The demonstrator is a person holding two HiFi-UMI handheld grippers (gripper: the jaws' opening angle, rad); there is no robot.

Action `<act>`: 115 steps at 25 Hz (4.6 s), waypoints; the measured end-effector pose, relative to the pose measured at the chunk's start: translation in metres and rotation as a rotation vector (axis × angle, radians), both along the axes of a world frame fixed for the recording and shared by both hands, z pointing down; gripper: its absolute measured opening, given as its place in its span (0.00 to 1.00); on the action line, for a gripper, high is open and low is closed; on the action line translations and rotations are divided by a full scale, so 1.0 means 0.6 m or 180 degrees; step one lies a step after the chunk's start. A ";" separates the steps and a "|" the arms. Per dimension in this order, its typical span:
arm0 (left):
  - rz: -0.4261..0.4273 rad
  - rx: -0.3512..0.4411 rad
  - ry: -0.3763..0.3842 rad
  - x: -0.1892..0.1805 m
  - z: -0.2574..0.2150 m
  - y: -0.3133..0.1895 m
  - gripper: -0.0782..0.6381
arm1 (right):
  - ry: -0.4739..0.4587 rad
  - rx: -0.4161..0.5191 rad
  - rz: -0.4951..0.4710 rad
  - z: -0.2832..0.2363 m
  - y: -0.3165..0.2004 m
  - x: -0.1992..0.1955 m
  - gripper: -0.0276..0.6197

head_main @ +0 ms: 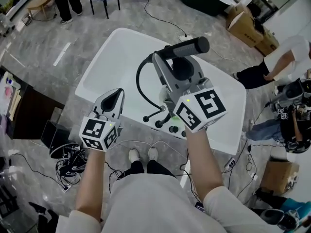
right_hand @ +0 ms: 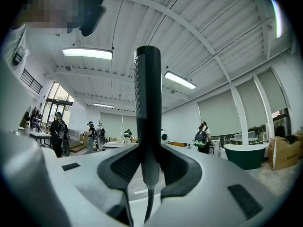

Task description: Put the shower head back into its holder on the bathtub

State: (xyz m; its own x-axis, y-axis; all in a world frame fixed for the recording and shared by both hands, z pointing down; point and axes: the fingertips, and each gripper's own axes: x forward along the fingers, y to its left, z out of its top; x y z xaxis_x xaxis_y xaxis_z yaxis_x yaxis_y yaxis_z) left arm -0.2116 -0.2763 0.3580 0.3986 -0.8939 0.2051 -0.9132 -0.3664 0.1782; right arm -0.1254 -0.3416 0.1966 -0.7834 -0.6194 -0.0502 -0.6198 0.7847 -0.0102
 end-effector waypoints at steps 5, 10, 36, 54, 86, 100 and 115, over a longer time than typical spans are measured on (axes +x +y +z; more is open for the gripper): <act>-0.0119 -0.0068 -0.0012 0.011 0.031 0.004 0.12 | -0.0101 -0.0121 -0.0277 0.001 0.034 0.001 0.26; -0.0257 -0.0105 -0.0010 0.011 0.046 0.021 0.12 | -0.0296 -0.0107 -0.0693 -0.042 0.104 -0.019 0.26; -0.0271 -0.0154 -0.0013 0.048 0.098 0.080 0.12 | 0.0199 -0.0538 -0.0453 0.208 0.132 0.055 0.26; -0.0254 -0.0332 -0.0064 0.063 0.212 0.075 0.12 | 0.0402 -0.0738 -0.0382 0.399 0.117 0.073 0.26; -0.0030 -0.0781 0.0066 0.096 0.403 0.087 0.12 | 0.0907 -0.1305 0.0460 0.739 0.150 0.073 0.26; 0.0236 -0.0782 0.0001 0.103 0.501 0.073 0.12 | 0.0878 -0.1583 0.1199 0.878 0.141 0.082 0.26; 0.0330 -0.0688 -0.0115 0.080 0.600 0.063 0.12 | 0.0931 -0.1614 0.1406 0.973 0.118 0.090 0.26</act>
